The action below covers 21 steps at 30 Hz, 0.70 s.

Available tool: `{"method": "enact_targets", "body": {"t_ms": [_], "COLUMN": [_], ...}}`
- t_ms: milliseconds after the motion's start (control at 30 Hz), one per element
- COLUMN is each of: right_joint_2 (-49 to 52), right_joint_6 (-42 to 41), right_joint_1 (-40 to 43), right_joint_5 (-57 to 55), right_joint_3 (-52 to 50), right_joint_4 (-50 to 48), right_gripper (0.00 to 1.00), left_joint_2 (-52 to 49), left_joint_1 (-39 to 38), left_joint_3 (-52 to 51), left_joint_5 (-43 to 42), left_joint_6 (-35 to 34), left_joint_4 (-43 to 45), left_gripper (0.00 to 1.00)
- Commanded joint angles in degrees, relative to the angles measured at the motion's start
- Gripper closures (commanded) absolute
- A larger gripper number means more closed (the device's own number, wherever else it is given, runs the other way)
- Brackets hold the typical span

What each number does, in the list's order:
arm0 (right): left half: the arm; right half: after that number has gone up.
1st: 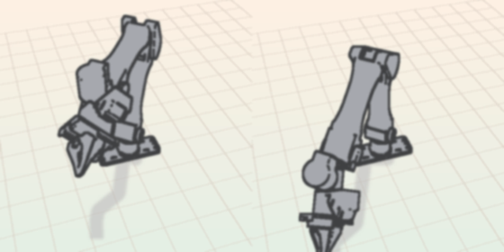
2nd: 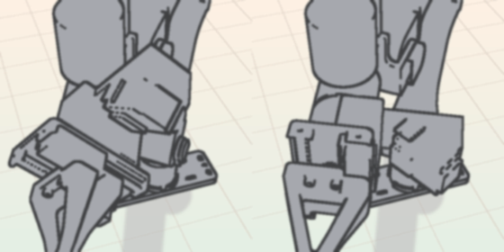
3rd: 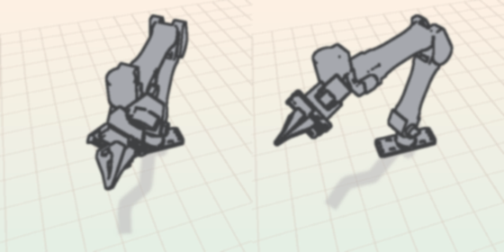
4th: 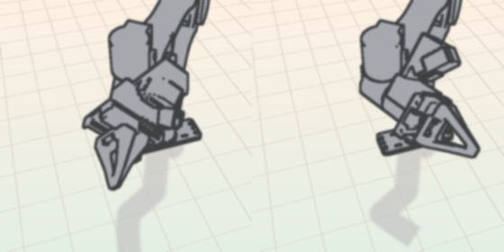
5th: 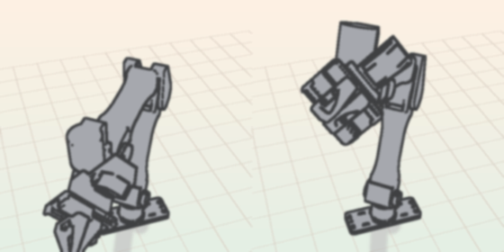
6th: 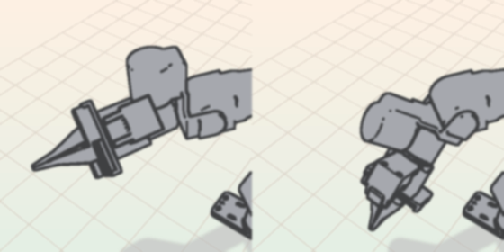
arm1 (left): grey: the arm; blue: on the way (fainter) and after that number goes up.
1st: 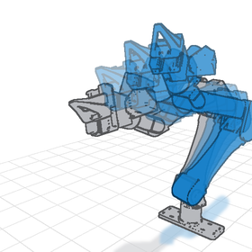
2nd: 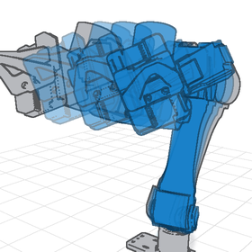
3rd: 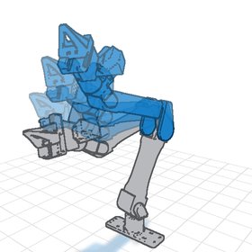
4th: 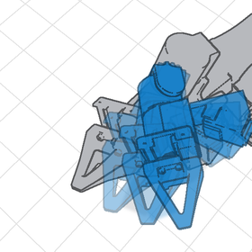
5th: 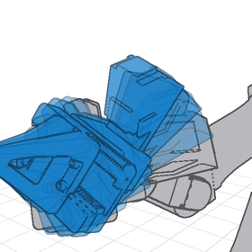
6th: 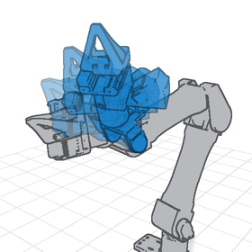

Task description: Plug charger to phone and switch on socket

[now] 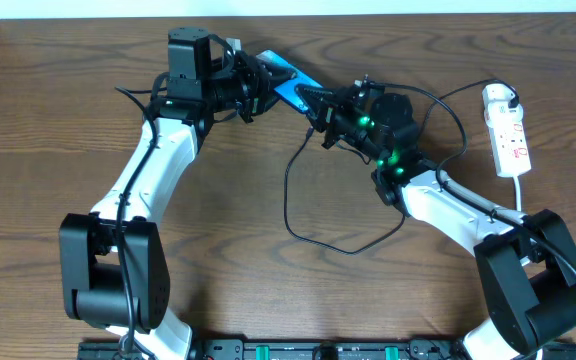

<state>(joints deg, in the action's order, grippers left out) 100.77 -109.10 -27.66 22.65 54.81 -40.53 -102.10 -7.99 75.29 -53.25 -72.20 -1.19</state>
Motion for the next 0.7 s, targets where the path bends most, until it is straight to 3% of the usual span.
{"method": "enact_targets", "body": {"t_ms": [0,467,667], "right_joint_2": [-0.46,-0.46,-0.46], "right_joint_6": [-1.18,-5.99,-7.26], "right_joint_1": [-0.9,-0.79,-0.79], "right_joint_5": [0.83,1.88,1.66], "right_joint_3": [0.76,0.76,0.76], "right_joint_4": [0.39,-0.92,-1.68], "right_gripper": [0.99,0.99,0.99], "left_joint_2": [0.31,0.31,0.31], "left_joint_1": [-0.2,-0.07,-0.09], "left_joint_3": [0.59,0.59,0.59], "left_joint_5": [-0.28,3.93,4.76], "left_joint_6": [0.28,0.28,-0.63], "left_joint_4": [0.94,2.03,7.63], "left_gripper": [0.8,0.8,0.8]}}
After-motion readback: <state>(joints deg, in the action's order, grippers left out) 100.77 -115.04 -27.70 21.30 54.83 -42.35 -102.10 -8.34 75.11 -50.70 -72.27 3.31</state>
